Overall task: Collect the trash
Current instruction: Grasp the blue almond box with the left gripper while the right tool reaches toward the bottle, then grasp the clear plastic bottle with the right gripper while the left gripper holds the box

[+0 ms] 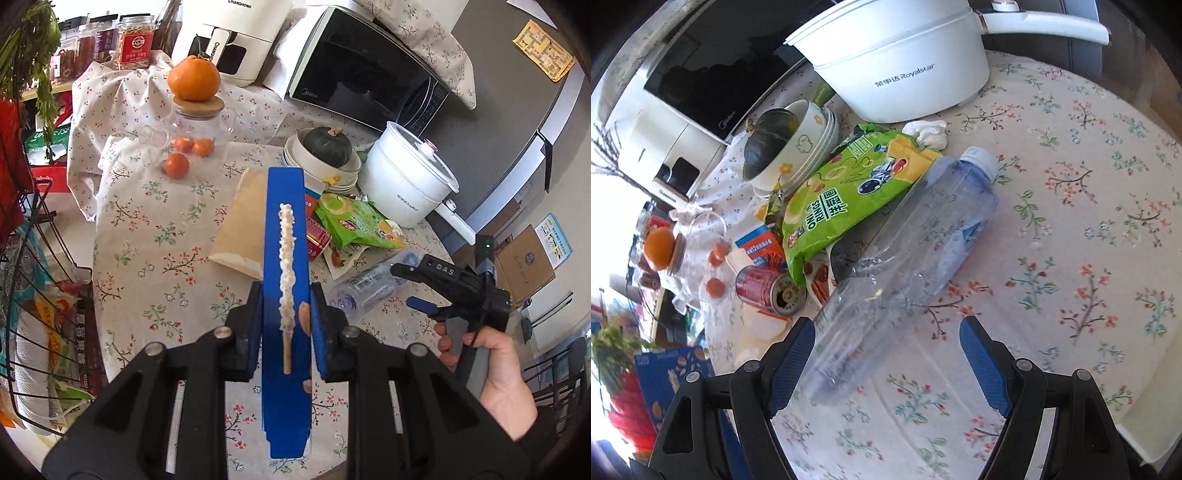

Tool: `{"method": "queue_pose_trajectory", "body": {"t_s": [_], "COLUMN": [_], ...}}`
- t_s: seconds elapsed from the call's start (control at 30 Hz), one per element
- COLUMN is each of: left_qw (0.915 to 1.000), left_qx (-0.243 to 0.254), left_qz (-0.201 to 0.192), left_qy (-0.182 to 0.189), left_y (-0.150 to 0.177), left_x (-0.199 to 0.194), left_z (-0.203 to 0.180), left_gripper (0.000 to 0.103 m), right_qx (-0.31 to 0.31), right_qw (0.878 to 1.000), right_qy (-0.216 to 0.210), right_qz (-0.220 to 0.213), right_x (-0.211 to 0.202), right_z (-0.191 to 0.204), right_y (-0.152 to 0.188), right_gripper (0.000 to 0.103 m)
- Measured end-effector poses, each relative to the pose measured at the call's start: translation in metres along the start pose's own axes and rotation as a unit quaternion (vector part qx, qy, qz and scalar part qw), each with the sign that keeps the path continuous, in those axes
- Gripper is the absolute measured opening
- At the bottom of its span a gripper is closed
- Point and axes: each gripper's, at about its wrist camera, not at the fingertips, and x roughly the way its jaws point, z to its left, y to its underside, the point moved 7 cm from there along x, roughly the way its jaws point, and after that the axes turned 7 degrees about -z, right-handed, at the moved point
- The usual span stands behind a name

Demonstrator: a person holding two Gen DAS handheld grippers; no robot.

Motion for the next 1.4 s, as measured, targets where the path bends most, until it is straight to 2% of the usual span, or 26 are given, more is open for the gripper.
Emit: {"method": "queue_pose_trajectory", "body": {"t_s": [0.23, 0.47, 0.7, 0.93, 1.1, 1.2, 1.3, 1.4], "left_qw": [0.9995, 0.999, 0.999, 0.9989, 0.9981, 0.9972, 0.9963, 0.9954], "left_qx": [-0.025, -0.036, -0.025, 0.004, 0.031, 0.045, 0.056, 0.064], "left_qz": [0.011, 0.02, 0.027, 0.038, 0.045, 0.051, 0.057, 0.063], "left_qy": [0.015, 0.018, 0.024, 0.026, 0.03, 0.031, 0.033, 0.034], "left_y": [-0.001, 0.002, 0.008, 0.022, 0.035, 0.043, 0.051, 0.058], "left_x": [0.002, 0.005, 0.007, 0.011, 0.015, 0.02, 0.024, 0.028], "left_z": [0.0, -0.001, -0.013, -0.034, -0.056, -0.07, -0.081, -0.09], "left_gripper": [0.025, 0.025, 0.025, 0.025, 0.025, 0.025, 0.025, 0.025], "right_qx": [0.051, 0.064, 0.031, -0.035, -0.059, -0.101, -0.158, -0.176], "right_qw": [0.999, 0.998, 0.999, 0.999, 0.998, 0.995, 0.985, 0.98], "right_qy": [0.02, 0.008, -0.014, -0.012, -0.009, 0.025, 0.064, 0.085], "right_qz": [0.002, 0.01, 0.024, 0.02, 0.013, 0.012, 0.025, 0.046], "right_x": [0.032, 0.044, 0.023, -0.03, -0.066, -0.077, -0.08, -0.075], "right_z": [0.001, -0.005, -0.022, -0.05, -0.078, -0.094, -0.105, -0.118], "right_y": [-0.007, -0.005, 0.001, 0.002, 0.005, 0.008, 0.015, 0.021], "right_gripper": [0.082, 0.078, 0.069, 0.068, 0.067, 0.067, 0.067, 0.069]}}
